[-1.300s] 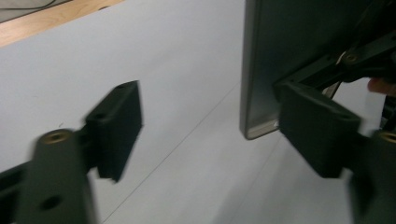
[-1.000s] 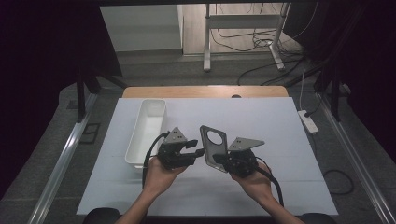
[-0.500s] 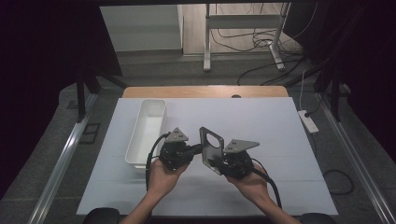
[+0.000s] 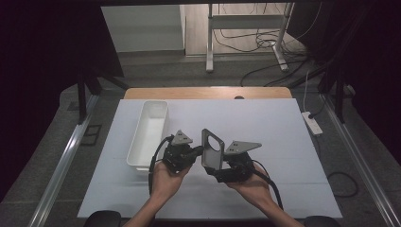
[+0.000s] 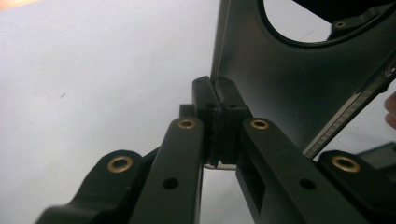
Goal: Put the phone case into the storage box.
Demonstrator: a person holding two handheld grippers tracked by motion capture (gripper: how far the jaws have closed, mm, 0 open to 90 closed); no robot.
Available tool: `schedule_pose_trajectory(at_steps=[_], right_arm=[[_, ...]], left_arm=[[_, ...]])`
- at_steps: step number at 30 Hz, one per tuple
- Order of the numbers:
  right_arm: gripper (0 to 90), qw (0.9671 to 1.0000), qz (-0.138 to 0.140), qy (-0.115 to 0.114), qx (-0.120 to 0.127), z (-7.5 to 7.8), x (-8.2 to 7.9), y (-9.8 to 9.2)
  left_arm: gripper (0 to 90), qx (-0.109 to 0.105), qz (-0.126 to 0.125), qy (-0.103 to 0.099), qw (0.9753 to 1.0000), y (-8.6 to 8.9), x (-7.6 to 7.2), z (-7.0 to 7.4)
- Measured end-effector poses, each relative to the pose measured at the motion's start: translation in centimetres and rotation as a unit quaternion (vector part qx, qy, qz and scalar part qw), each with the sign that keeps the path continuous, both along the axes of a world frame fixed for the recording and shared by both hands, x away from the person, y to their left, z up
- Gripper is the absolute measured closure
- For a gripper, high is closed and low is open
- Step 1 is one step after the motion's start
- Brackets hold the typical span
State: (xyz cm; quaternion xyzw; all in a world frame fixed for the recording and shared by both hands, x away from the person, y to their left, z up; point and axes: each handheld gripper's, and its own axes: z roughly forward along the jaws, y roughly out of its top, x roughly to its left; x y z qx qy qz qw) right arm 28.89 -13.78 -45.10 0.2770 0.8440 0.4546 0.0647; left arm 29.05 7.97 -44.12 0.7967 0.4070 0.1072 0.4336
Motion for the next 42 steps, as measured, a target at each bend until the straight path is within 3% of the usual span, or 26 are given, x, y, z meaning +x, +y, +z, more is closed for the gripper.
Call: schedule_pose_trajectory(at_steps=[10, 15, 29, 36, 42], right_arm=[[27.6, 0.9997, 0.002, 0.023, -0.005, 0.1, 0.5, -1.0], [25.6, 0.9998, -0.004, 0.014, -0.016, 0.1, 0.7, -1.8], [21.1, 0.9994, -0.02, 0.017, -0.023, 0.4, 1.1, -3.9], [16.2, 0.9985, -0.019, 0.02, -0.048, 0.0, 0.9, -4.8], [14.6, 0.9984, -0.027, 0.02, -0.046, 0.0, 0.8, -5.7]], left_arm=[[88.9, -0.004, 0.009, 0.006, 0.9999, 1.0, 0.6, -0.1], [88.9, -0.007, 0.013, 0.007, 0.9999, 1.7, 0.8, -0.1], [88.9, -0.005, 0.016, 0.006, 0.9998, 2.7, 1.3, 0.3], [88.8, 0.001, 0.02, 0.01, 0.9997, 3.4, 1.8, 0.4], [88.8, -0.002, 0.023, 0.011, 0.9997, 3.9, 2.1, 0.6]])
